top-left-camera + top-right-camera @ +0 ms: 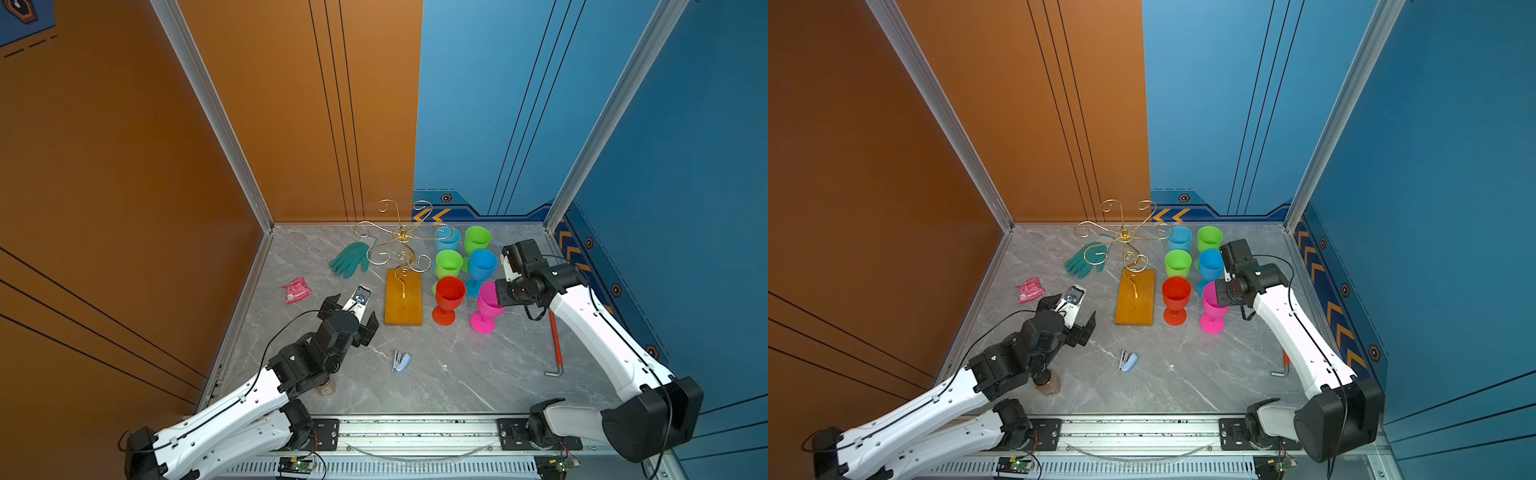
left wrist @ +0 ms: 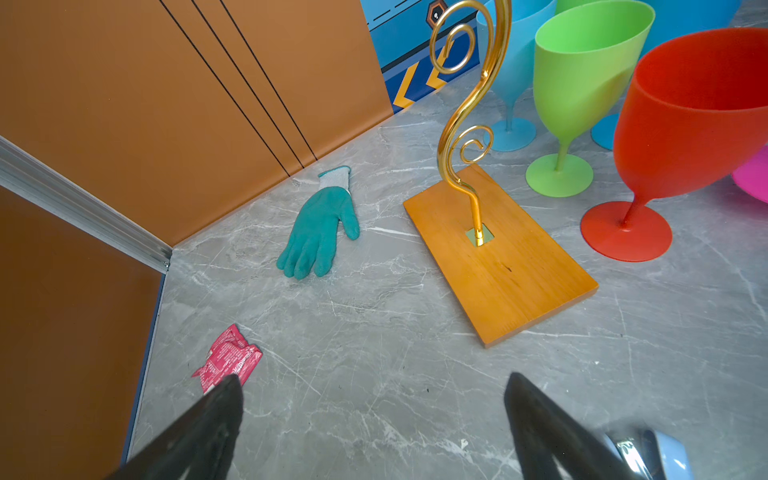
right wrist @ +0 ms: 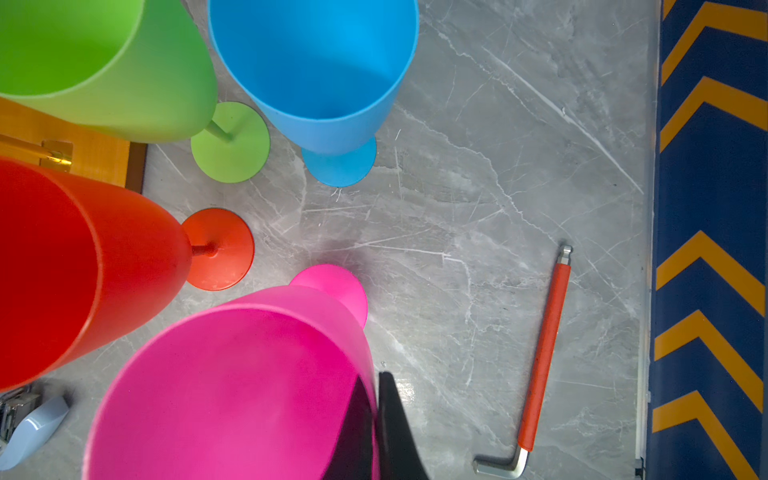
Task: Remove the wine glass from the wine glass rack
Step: 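Set the pink glass upright beside the red glass with the right gripper while left withdraws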
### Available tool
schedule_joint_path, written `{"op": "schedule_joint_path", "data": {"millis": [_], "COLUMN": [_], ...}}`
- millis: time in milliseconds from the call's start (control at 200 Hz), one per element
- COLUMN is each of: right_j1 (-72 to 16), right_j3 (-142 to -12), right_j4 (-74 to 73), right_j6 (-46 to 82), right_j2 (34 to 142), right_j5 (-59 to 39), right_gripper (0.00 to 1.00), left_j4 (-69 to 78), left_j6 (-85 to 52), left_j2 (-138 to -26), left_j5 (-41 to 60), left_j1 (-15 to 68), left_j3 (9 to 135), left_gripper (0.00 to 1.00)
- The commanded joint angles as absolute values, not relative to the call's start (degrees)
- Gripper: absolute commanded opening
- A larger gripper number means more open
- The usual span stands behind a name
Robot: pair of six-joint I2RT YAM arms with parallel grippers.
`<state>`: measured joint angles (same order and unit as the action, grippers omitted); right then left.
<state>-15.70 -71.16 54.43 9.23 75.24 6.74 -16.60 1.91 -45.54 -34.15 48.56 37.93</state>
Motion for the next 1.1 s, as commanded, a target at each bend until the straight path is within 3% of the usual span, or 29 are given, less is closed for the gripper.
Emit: {"op": "schedule_joint_path", "data": {"millis": [0, 446, 1096], "right_j1": [-15.20, -14.95, -14.91], "right_j3": [-72.75, -72.56, -72.11], "right_j4": [51.85, 48.93, 46.74], "right_j6": [10.39, 10.23, 9.87], "right_j2": [76.46, 79.67, 82.18], "right_j5": [7.57, 6.45, 5.93], "right_gripper": [0.00, 0.00, 0.09], "left_j4": [-18.10, -18.36, -18.20], "left_j6": [-0.37, -2.81, -4.99], "left_j2": [-45.53, -46.05, -46.93], "left_j5": [-32.79, -32.48, -31.48], "left_j1": [47.18, 42.90, 38.49], "left_j3": [38.19, 37.99, 37.71], "left_gripper": [0.98, 0.98, 0.98]}}
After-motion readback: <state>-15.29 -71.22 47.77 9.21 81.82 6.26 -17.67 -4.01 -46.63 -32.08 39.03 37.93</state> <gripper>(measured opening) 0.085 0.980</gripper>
